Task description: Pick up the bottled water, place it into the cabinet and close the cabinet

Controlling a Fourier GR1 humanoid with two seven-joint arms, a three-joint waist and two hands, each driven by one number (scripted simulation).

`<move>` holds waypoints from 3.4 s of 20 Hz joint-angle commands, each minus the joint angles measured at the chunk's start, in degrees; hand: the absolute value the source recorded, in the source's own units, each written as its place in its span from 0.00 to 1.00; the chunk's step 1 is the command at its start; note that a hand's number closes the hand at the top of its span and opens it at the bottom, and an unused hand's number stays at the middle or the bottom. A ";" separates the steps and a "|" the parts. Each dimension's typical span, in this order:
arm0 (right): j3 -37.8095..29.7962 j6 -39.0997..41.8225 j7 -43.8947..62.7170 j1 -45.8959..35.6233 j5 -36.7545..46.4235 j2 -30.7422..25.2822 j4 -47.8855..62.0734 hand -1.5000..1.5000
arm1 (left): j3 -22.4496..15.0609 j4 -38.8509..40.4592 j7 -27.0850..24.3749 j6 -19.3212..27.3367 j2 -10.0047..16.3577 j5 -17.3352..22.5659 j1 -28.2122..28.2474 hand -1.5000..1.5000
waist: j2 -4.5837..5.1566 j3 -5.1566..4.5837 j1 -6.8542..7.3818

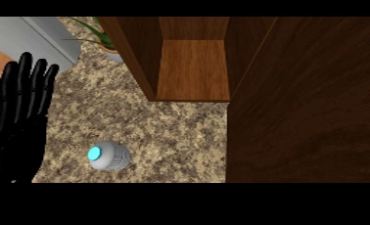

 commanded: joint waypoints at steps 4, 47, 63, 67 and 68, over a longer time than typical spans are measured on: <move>0.63 2.79 0.50 5.99 -0.05 -1.49 -1.68 0.00 | -2.89 -7.43 4.57 17.21 -5.90 -17.01 6.67 0.00 | -0.76 0.41 -0.05; 3.57 21.87 -2.53 48.04 -17.69 -2.67 -31.31 0.00 | -43.40 -6.82 0.46 69.11 -5.68 -20.39 29.62 0.00 | -0.55 0.03 -1.21; 3.18 26.46 -13.79 57.36 -15.41 -1.80 -27.17 0.00 | -23.21 11.30 -19.76 53.99 -6.06 11.52 27.58 0.00 | -0.73 -0.12 -0.30; 2.08 27.68 -16.13 61.12 -15.57 -2.36 -29.17 0.00 | -18.79 17.69 -27.44 49.14 -6.07 20.05 27.03 0.00 | -0.77 -0.13 -0.68; 1.61 28.56 -16.91 62.05 -15.91 -2.85 -28.81 0.00 | -16.44 20.66 -28.51 47.78 -6.08 21.86 25.10 0.00 | -0.67 -0.09 -1.01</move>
